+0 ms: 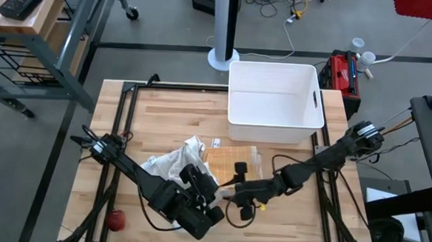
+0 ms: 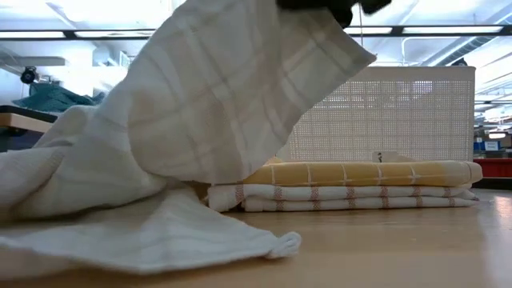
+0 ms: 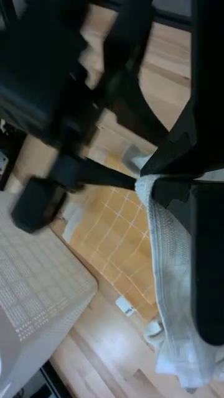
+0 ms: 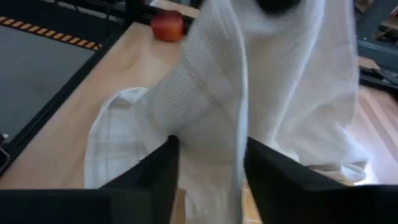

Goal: Fold towel
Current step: Fold the white checkered towel

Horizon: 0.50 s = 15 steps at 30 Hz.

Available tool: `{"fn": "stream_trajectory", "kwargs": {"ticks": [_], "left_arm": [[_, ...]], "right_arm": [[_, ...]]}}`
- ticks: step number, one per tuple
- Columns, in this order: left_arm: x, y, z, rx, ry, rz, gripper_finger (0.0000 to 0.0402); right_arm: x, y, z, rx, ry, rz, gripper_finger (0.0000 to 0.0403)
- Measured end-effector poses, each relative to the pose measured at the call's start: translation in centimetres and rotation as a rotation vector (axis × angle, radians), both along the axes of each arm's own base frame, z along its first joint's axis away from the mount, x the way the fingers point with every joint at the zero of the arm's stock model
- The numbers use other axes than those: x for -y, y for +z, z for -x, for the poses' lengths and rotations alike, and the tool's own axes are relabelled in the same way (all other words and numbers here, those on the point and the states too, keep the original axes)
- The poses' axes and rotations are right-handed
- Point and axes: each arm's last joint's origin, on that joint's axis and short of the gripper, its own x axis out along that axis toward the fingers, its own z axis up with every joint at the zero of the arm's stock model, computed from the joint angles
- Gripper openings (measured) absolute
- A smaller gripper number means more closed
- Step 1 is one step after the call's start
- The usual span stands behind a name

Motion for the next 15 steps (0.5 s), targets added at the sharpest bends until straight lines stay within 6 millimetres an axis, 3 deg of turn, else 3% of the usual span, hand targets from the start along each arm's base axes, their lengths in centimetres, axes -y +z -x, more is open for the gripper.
{"fn": "stream_trajectory", "kwargs": {"ticks": [5,6,12,15], "left_arm": [[0.0,0.0,-0.1,0.007,0.002,0.006,0.0001],[0.0,0.0,0.0,0.014,0.012,0.019,0.0004],[0.0,-0.1,0.1,-0.004,0.020,0.045,0.0050],[-0.1,-0.2,0.2,-0.022,0.020,0.033,0.0076]], "right_arm": [[-0.3,-0.6,0.0,-0.022,0.008,0.009,0.0028],[-0.5,-0.4,0.3,-0.028,0.015,0.014,0.0016],[-1.4,1.2,3.8,-0.125,0.067,0.056,0.0004],[-1.5,1.1,6.5,-0.320,0.159,0.058,0.0002]]}}
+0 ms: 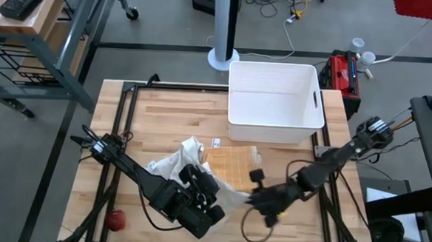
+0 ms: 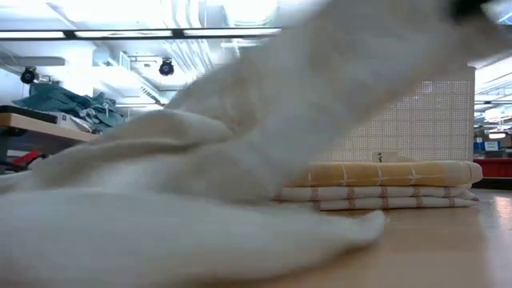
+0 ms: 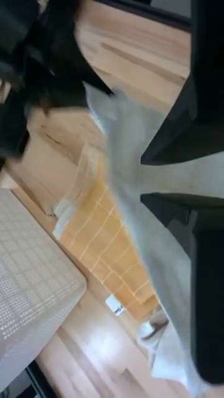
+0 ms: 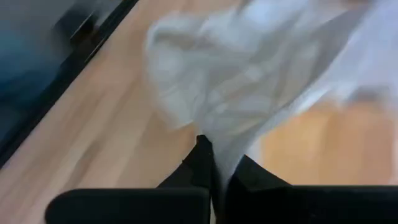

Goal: Fold towel
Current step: Fold the white checkered towel

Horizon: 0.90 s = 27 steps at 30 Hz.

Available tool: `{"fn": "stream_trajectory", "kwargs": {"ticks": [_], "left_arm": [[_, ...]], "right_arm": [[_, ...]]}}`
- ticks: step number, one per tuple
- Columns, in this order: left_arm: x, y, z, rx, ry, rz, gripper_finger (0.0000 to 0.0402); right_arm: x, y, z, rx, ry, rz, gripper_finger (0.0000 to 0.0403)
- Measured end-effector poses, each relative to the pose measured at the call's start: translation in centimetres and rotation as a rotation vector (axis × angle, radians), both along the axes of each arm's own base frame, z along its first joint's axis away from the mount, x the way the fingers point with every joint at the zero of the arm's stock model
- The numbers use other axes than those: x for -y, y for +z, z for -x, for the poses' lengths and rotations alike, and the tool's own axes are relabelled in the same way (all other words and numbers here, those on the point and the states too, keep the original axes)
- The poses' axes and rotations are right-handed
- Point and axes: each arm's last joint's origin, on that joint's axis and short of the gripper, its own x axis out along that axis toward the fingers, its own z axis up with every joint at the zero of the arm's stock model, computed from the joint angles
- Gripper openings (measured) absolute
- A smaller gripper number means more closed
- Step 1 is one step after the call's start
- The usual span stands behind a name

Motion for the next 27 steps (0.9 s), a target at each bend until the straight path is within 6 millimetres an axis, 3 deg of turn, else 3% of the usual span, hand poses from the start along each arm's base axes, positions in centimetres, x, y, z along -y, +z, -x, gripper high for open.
{"fn": "stream_trajectory", "kwargs": {"ticks": [4,6,13,16,21,27], "left_arm": [[-0.2,-0.6,-0.1,-0.021,0.000,-0.037,0.0101],[-0.4,-1.4,-0.2,-0.019,0.017,-0.072,0.0108],[-1.8,-6.4,-0.6,-0.102,0.090,-0.116,0.0107],[-3.1,-8.4,0.1,-0.171,0.198,-0.045,0.0098],[-5.9,-10.4,1.5,-0.215,0.432,0.035,0.0081],[-7.7,-12.9,1.7,-0.244,0.428,0.031,0.0084]], "right_arm": [[0.2,-1.2,2.7,-0.300,-0.030,-0.065,0.0001],[0.1,-1.8,3.3,-0.356,-0.065,-0.077,0.0001],[0.4,-3.4,3.5,-0.367,-0.083,-0.081,0.0001],[0.4,-3.6,3.5,-0.365,-0.089,-0.090,0.0000],[0.2,-3.5,3.3,-0.341,-0.086,-0.110,0.0000],[0.1,-3.6,3.0,-0.298,-0.058,-0.111,0.0000]]}}
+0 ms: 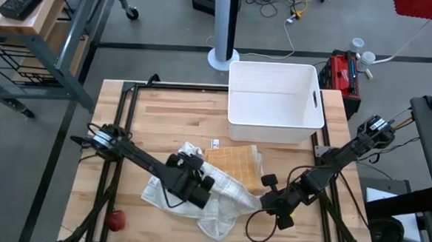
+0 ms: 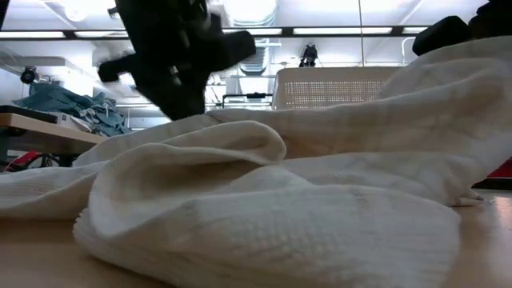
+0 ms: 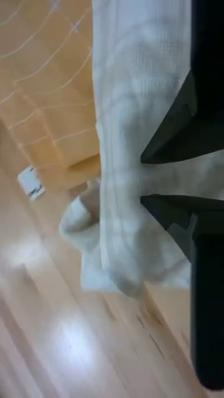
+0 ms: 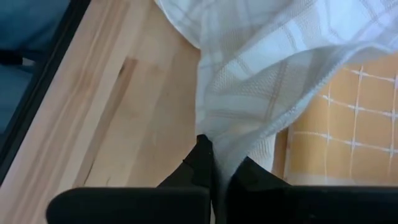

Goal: Fold towel
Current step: Fold the white checkered towel

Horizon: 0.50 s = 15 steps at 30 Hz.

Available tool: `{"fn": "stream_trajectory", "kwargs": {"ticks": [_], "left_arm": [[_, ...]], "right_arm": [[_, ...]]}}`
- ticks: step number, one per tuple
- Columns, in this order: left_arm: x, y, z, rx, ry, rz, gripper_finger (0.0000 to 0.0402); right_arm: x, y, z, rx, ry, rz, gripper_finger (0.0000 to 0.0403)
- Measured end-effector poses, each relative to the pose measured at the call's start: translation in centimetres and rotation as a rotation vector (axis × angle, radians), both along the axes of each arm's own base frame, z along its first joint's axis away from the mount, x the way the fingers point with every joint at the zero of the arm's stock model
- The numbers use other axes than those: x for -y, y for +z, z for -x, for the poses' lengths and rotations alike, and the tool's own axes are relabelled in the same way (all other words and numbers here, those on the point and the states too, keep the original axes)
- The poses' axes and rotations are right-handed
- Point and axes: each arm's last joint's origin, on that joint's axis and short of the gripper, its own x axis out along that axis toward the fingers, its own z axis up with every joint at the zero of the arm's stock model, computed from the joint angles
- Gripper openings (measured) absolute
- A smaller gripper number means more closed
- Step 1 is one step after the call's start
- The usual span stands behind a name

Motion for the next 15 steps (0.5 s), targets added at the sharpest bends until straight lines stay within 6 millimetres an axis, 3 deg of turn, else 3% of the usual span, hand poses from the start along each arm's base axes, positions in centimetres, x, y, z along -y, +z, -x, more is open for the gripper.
{"fn": "stream_trajectory", "kwargs": {"ticks": [2,5,10,13,15], "left_arm": [[-0.2,-1.3,-0.5,0.015,-0.034,0.064,0.0090],[0.0,-3.0,-1.5,0.027,-0.113,0.330,0.0092],[2.2,-4.2,-2.6,0.155,-0.255,0.740,0.0071],[4.2,-3.8,-2.7,0.229,-0.380,0.828,0.0054],[4.9,-3.0,-2.2,0.257,-0.419,0.792,0.0043]], "right_arm": [[0.0,-0.1,0.0,-0.001,0.003,0.003,0.0000],[0.0,-0.1,0.1,-0.006,-0.006,-0.001,0.0000],[0.1,-0.4,0.2,-0.011,-0.006,0.003,0.0000],[0.2,-0.7,0.3,-0.019,-0.007,0.009,0.0000],[0.3,-0.8,0.4,-0.026,-0.010,0.012,0.0000]]}}
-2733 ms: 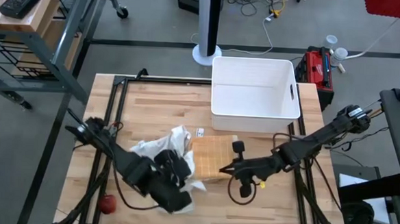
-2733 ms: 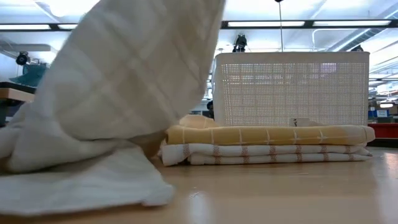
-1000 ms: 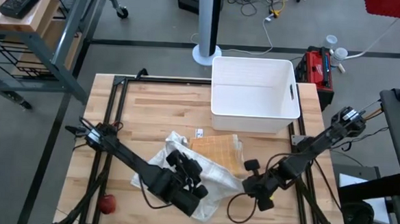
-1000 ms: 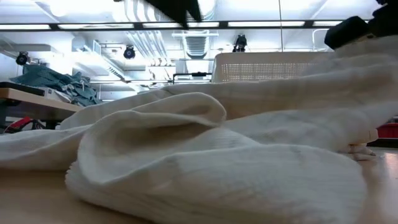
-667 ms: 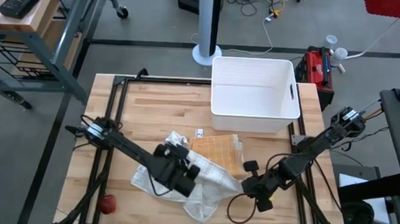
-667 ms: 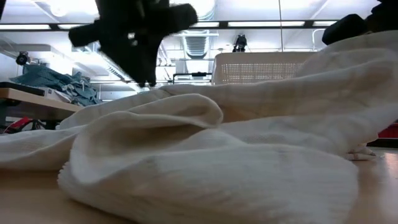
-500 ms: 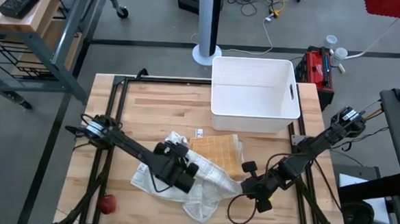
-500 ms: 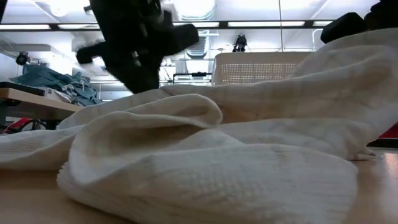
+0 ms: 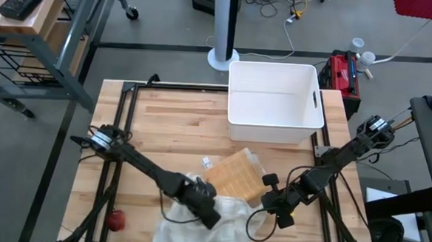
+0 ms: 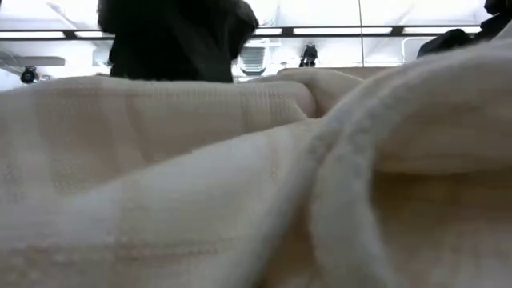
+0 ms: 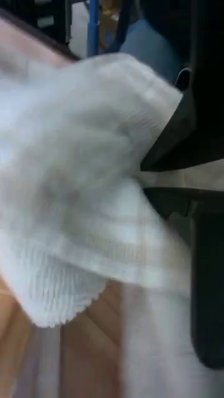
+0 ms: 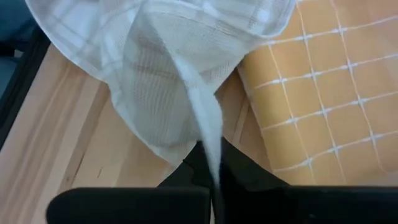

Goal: Fold towel
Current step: Fold the white checkered towel

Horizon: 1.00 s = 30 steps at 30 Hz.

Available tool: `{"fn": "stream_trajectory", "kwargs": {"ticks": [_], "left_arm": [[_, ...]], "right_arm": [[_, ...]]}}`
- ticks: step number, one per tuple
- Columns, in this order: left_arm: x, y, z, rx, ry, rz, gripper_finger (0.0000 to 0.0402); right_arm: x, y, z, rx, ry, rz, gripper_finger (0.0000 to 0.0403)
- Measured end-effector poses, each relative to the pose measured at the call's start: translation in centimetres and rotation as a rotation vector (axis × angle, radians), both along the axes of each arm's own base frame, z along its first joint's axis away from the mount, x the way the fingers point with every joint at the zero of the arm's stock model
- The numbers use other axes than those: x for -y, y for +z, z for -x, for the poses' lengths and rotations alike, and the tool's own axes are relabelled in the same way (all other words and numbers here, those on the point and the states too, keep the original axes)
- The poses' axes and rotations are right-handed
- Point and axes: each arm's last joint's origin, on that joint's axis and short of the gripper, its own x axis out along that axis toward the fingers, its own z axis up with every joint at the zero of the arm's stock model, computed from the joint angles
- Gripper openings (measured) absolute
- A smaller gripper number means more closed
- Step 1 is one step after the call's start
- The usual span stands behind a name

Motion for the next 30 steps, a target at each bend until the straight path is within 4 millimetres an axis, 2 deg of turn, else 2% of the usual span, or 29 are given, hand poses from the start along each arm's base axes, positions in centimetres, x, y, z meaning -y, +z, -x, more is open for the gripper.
{"fn": "stream_trajectory", "kwargs": {"ticks": [8,11,17,21,24,30], "left_arm": [[1.7,5.8,2.2,0.258,0.000,-0.276,0.0022],[2.3,7.2,3.8,0.278,0.017,-0.379,0.0023],[3.8,6.5,5.5,0.262,-0.004,-0.501,0.0035],[4.7,5.2,5.7,0.204,-0.084,-0.466,0.0064],[5.0,4.5,6.0,0.146,-0.083,-0.439,0.0090],[4.5,2.8,6.6,0.009,-0.073,-0.499,0.0132]], "right_arm": [[0.1,-0.2,0.0,0.003,-0.002,0.001,0.0000],[0.1,-0.2,0.0,0.005,-0.001,0.000,0.0000],[0.2,-0.2,-0.1,0.010,-0.003,-0.003,0.0000],[0.1,-0.1,-0.3,0.022,-0.004,-0.011,0.0000],[0.1,0.0,-0.4,0.037,-0.005,-0.022,0.0000],[0.0,0.1,-0.5,0.056,0.002,-0.032,0.0000]]}}
